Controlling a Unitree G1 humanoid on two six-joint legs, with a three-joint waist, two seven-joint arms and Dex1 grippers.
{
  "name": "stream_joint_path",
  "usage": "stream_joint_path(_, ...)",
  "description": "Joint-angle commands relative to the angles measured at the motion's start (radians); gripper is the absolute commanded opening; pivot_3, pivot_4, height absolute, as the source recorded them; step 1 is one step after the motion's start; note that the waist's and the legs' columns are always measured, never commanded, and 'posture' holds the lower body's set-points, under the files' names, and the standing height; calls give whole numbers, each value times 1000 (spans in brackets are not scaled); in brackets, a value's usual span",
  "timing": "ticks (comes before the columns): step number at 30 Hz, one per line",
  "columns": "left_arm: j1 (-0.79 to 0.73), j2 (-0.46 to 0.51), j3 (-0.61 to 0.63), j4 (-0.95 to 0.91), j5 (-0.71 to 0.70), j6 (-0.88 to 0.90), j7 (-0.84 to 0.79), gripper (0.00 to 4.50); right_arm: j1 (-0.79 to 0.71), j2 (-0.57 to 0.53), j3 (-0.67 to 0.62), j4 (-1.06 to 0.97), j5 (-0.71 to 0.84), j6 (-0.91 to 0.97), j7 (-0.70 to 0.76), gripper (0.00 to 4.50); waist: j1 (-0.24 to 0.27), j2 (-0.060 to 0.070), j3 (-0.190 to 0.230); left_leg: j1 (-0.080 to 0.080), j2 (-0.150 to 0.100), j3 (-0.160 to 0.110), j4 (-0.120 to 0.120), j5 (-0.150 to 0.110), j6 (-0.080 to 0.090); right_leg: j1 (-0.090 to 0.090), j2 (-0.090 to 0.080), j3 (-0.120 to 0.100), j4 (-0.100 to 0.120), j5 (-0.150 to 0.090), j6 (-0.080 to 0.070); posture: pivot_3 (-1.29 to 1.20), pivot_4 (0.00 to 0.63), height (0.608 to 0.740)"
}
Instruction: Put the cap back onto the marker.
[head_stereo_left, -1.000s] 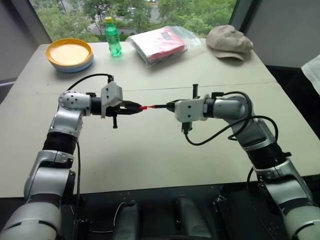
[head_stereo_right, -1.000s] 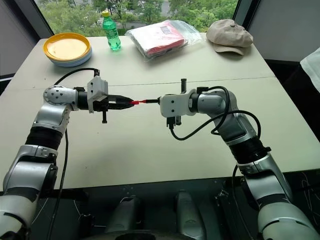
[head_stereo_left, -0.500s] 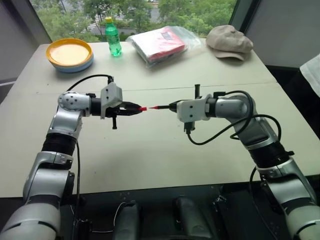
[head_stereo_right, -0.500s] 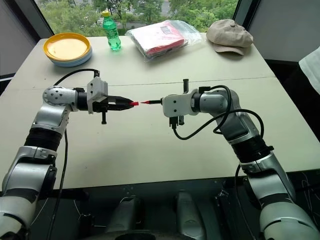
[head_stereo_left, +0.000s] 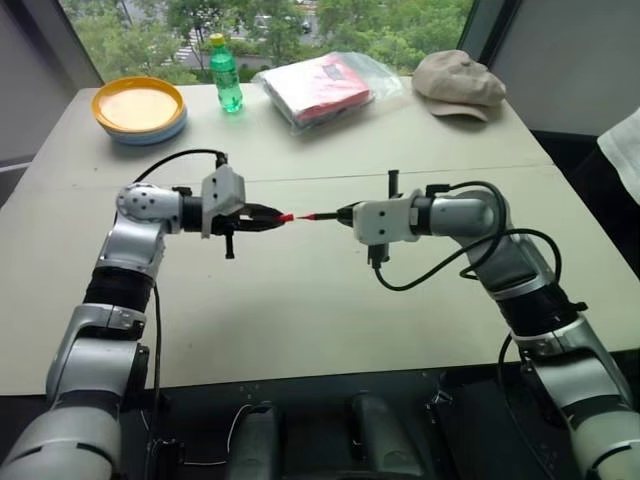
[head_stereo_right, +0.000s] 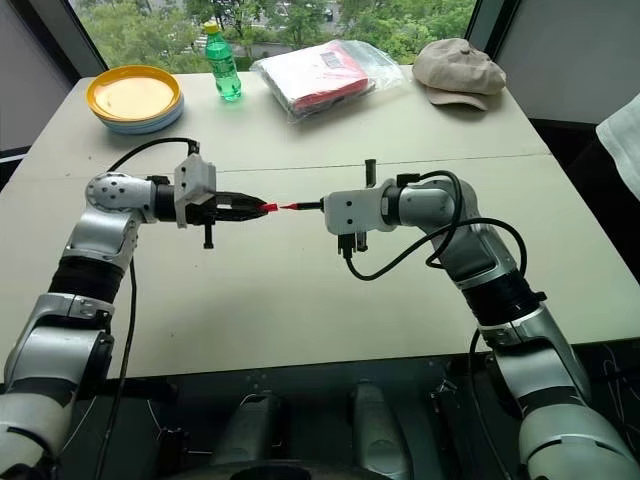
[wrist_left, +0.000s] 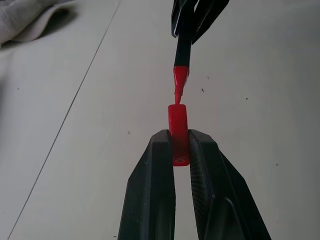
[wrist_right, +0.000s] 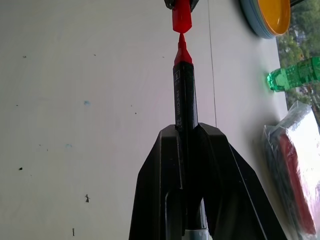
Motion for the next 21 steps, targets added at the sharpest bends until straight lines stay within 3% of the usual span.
stream_joint_path(1,-3,0,10,-33,-8,3,5,0,-19,6,-4,-47,16,3,1,16,0,0,0,0,0,0,0,0,0,0,0,0,0,0,0,0,150,740)
stream_joint_path(21,-15,-16,8,-23,-6,-5,13,0,-3,35,12,-109,32,59,28,16,0,0,0,0,0,0,0,0,0,0,0,0,0,0,0,0,150,740)
